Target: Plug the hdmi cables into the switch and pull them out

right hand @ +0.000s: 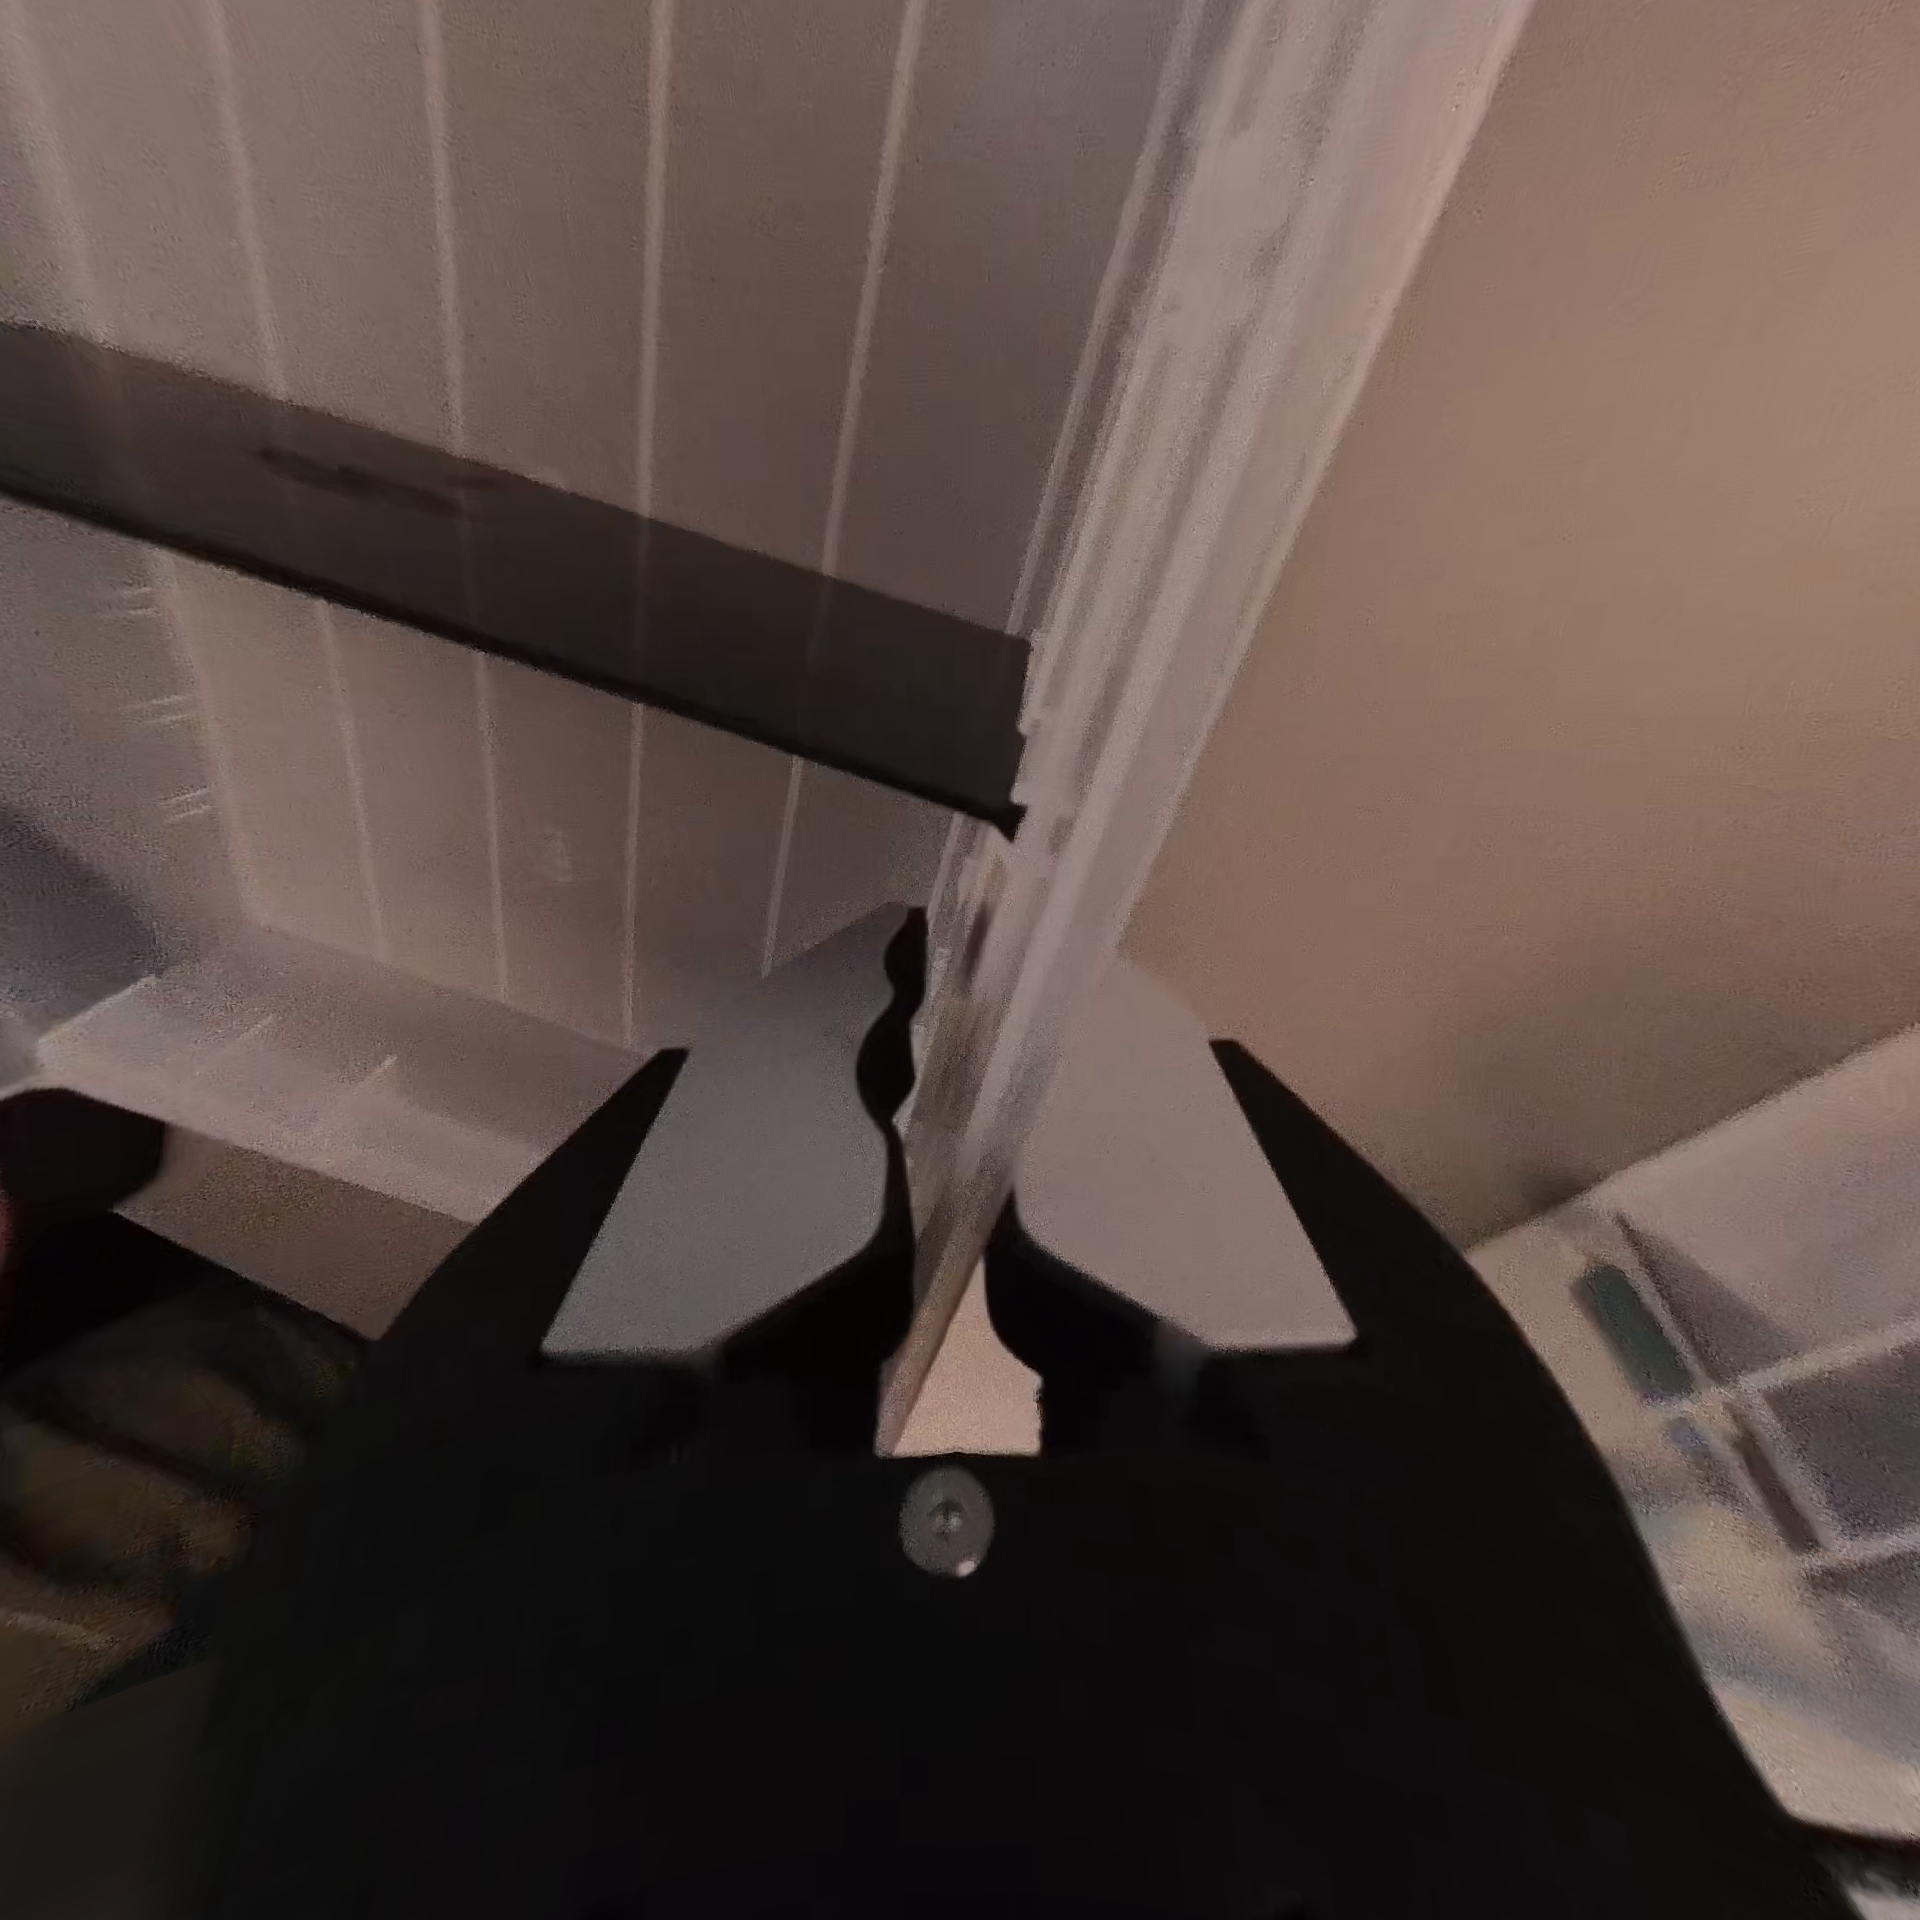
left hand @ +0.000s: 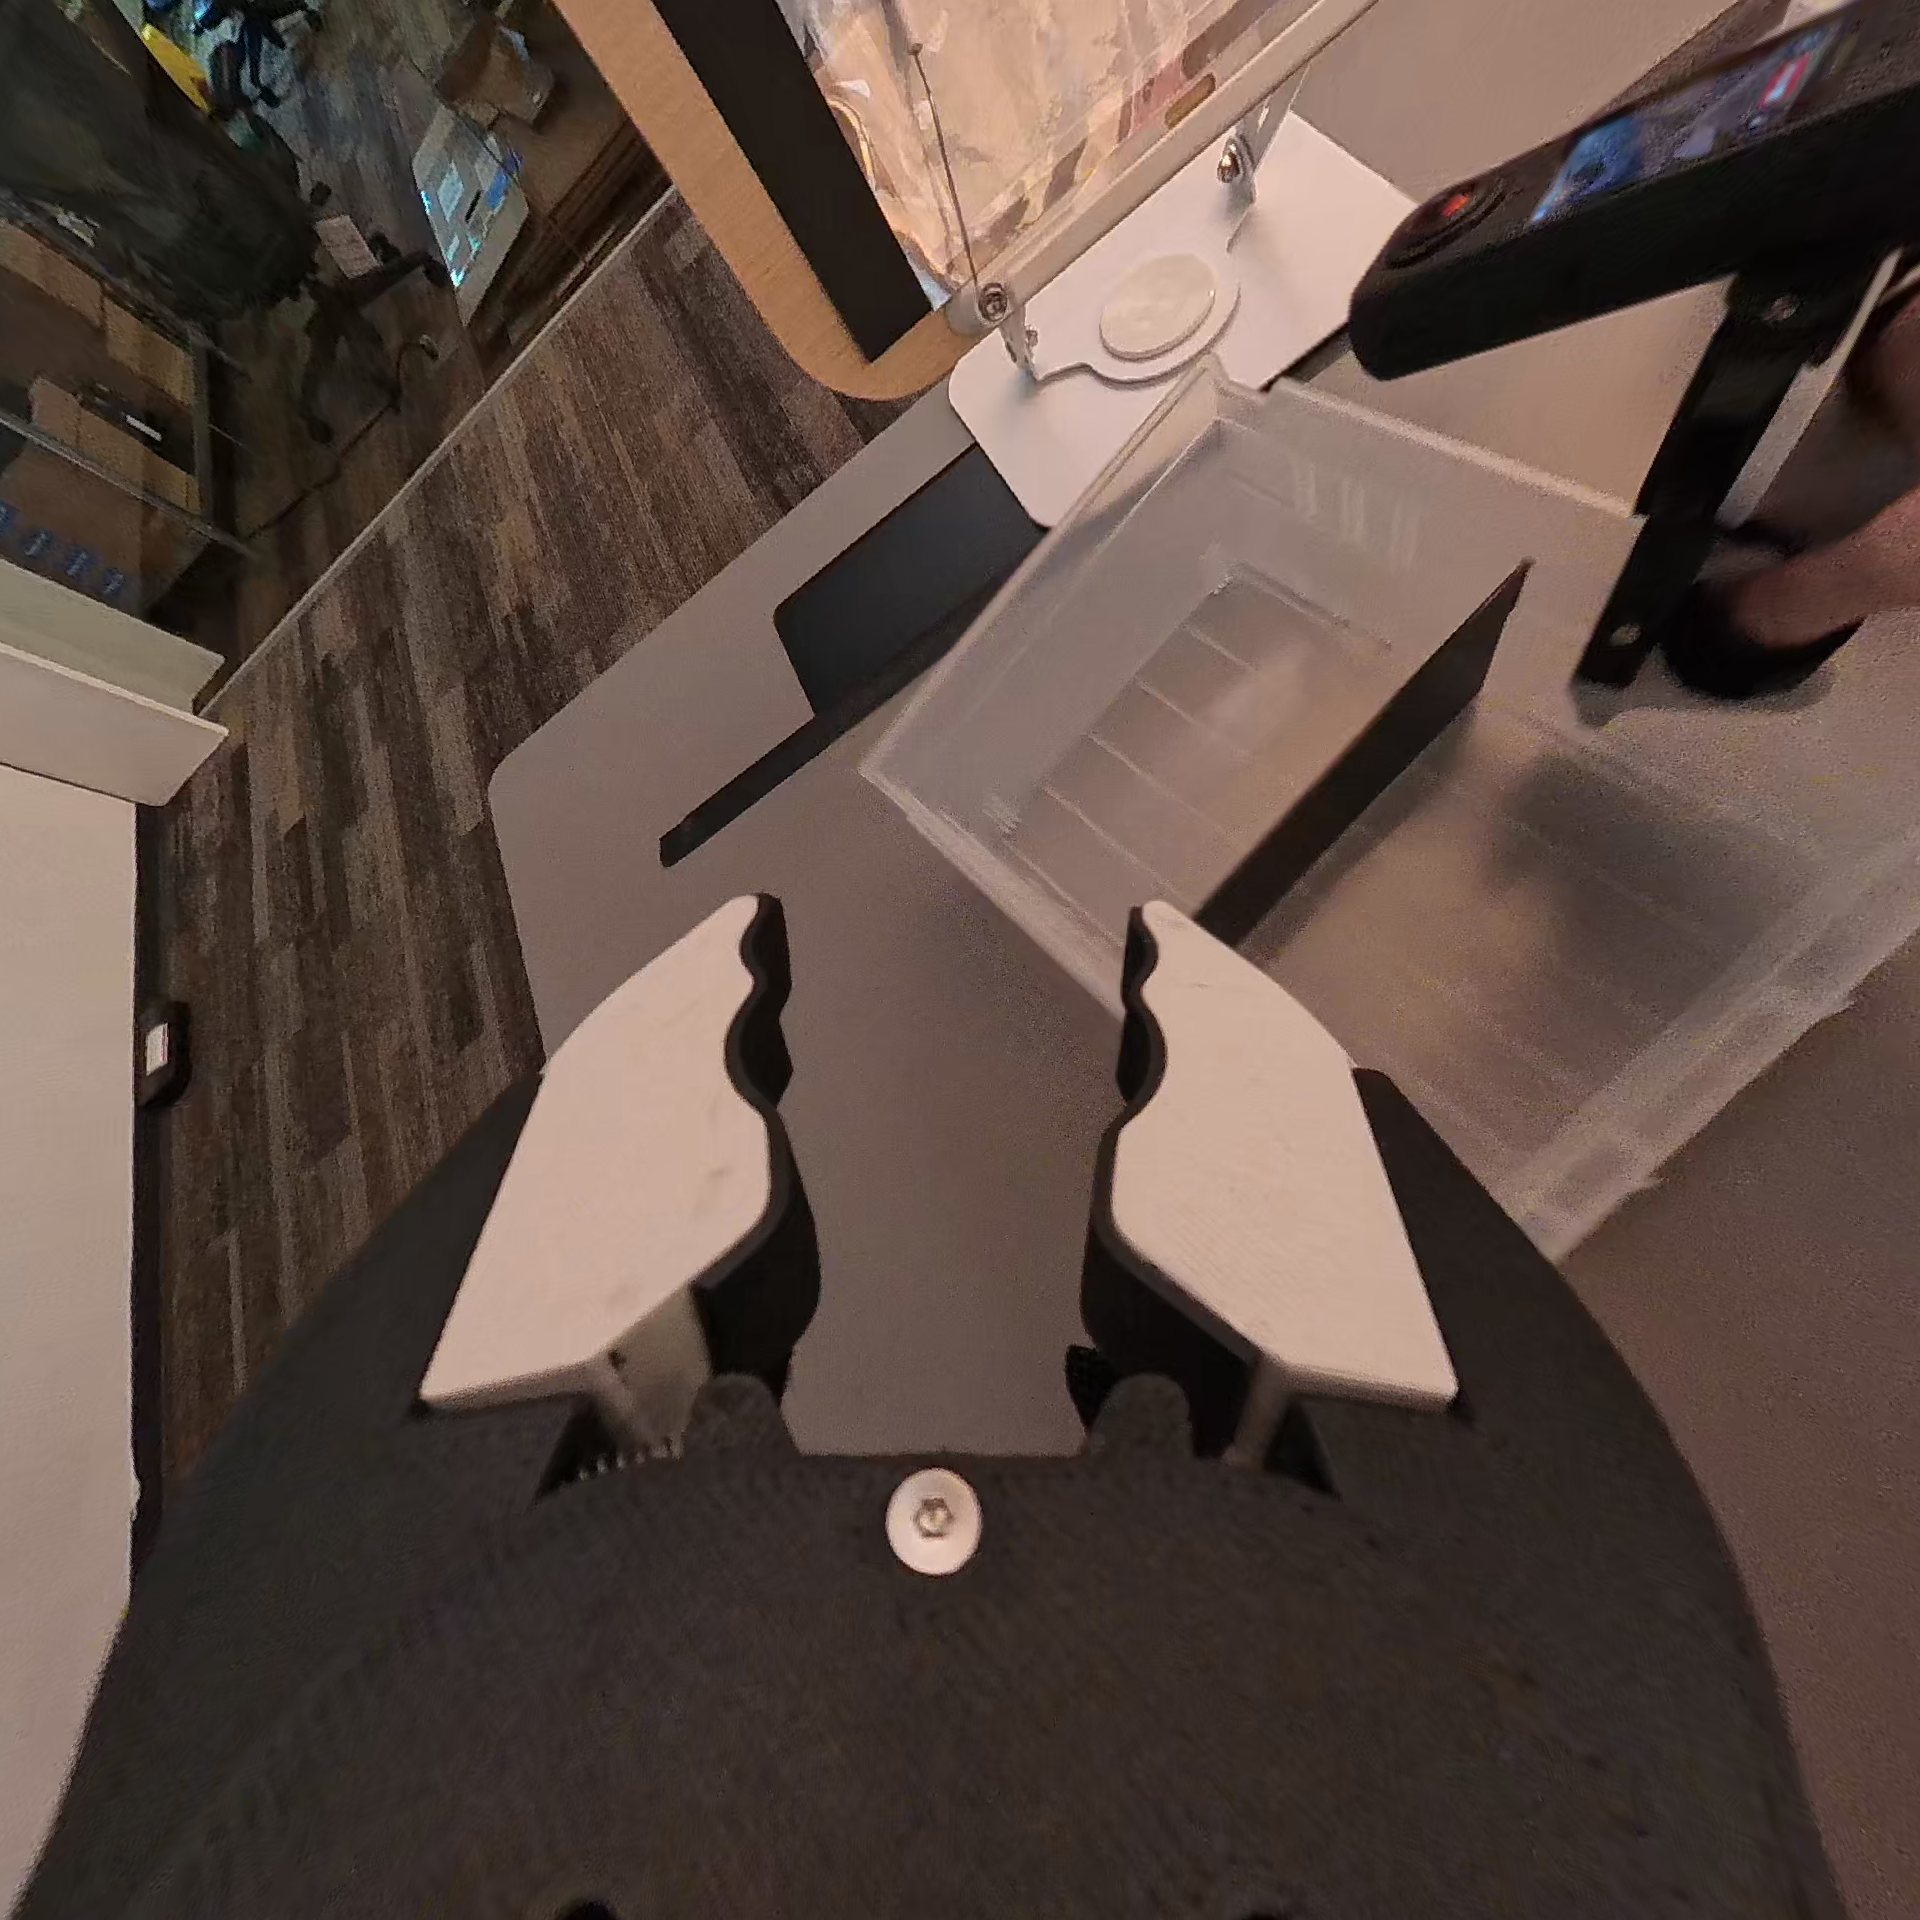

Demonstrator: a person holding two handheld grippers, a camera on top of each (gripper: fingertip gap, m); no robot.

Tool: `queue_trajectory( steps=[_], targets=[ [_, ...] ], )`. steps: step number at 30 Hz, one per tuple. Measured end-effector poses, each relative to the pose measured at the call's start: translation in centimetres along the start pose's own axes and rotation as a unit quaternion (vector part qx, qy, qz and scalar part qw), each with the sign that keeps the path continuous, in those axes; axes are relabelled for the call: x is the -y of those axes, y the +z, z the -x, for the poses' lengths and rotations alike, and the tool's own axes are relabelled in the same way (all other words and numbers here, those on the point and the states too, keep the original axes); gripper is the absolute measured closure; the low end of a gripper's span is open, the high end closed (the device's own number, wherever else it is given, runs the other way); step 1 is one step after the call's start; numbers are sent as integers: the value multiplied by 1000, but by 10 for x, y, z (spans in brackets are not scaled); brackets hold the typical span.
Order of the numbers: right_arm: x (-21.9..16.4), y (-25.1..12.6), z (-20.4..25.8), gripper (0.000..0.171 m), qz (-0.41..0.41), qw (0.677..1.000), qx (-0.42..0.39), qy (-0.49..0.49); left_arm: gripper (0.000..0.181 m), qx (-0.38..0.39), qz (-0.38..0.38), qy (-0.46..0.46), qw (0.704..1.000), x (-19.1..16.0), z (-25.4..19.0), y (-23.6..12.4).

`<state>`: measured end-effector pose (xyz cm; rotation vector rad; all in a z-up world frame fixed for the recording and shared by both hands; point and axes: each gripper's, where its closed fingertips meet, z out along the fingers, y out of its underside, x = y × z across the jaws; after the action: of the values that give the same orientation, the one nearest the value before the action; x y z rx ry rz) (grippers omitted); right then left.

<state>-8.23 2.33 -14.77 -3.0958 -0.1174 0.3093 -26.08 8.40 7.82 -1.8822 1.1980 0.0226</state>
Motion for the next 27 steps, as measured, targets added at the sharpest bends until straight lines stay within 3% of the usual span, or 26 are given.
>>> queue_trajectory(
  steps=[3,5,8,10,12,15,18,21,24,27],
  targets=[
    [-22,-5,-28,163,68,998,3,10,121,-2,-14,-2,1000,3,2,-4],
    [-31,-7,-31,158,78,996,33,-7,123,-7,-26,-2,1000,7,1,-6],
    [-30,-6,-36,167,77,996,4,-47,123,-11,-51,4,999,17,-3,-8],
    [-32,-10,-30,167,88,994,7,-60,121,5,-114,-4,993,39,0,-21],
    [-31,-26,-26,167,96,993,14,-64,121,43,-228,-51,971,70,14,-51],
    [-22,-70,-23,167,68,994,18,-80,120,62,-375,-107,919,92,21,-106],
    [-14,-136,-37,167,14,997,21,-73,123,37,-501,-148,852,97,18,-163],
    [-23,-210,-73,166,-57,998,24,-32,123,-18,-561,-170,810,94,12,-198],
    [-55,-274,-130,166,-131,991,16,27,115,-146,-547,-186,803,99,-9,-192],
    [-107,-314,-203,167,-201,973,-3,115,97,-260,-471,-206,817,116,-38,-143]
  ],
)
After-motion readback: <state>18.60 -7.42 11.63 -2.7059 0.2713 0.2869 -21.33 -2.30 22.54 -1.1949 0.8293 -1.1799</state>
